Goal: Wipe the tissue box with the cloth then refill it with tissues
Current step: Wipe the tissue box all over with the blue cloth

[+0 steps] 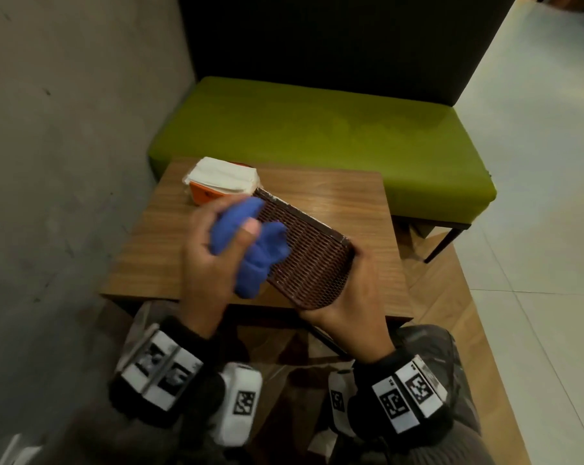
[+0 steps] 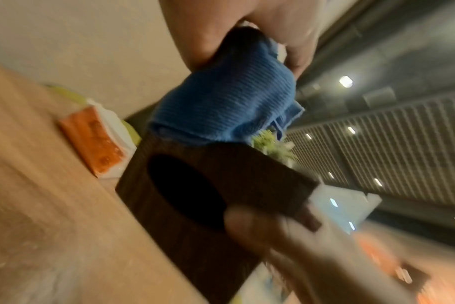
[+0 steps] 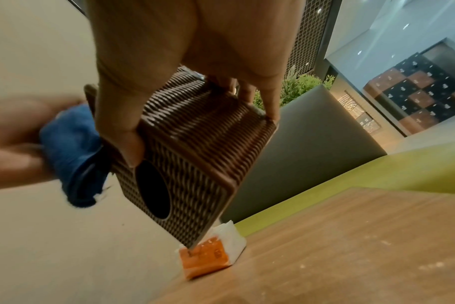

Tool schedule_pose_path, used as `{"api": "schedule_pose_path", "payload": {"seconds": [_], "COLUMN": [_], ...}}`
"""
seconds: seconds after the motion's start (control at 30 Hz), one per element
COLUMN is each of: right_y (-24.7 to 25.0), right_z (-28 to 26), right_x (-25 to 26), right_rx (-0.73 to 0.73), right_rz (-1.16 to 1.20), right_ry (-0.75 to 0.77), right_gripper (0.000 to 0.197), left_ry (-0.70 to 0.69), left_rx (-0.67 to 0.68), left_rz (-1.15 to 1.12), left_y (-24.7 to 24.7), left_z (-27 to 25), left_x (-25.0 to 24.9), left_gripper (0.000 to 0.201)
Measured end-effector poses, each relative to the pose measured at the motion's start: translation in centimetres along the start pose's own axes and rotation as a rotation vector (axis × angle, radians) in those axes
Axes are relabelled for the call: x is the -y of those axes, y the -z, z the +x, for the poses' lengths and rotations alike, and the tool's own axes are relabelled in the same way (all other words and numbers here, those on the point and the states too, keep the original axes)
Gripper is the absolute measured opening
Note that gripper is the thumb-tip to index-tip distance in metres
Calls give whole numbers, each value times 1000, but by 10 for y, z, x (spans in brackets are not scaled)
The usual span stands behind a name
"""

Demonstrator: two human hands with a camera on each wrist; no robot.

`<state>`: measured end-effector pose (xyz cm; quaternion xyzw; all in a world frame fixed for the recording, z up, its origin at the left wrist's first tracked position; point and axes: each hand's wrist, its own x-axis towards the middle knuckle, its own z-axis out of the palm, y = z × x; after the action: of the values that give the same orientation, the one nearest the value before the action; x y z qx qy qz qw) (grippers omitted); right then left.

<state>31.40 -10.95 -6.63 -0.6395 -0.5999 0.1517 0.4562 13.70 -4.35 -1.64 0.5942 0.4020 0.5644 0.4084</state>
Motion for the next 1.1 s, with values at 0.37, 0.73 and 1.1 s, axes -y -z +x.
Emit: {"api": "schedule_pose_path", "payload": {"seconds": [0.37,0.73,1.1], "right_y": [-11,-11,-4], "right_z": [-22,-21,-32], "right_x": [3,2,-1], "right_rx": [-7,-63,11], "right_rz": [-2,41,40], "right_ry": [47,47,43], "right_gripper": [99,95,98], "left_ry": [-115,-222,-48], "left_rx": [-8,180,-56], "left_rz": [436,401,478], "left_y": [7,-6,-1], "left_z": [-15,-27,-6], "left_x": [35,15,40], "left_gripper": [40,31,29]}}
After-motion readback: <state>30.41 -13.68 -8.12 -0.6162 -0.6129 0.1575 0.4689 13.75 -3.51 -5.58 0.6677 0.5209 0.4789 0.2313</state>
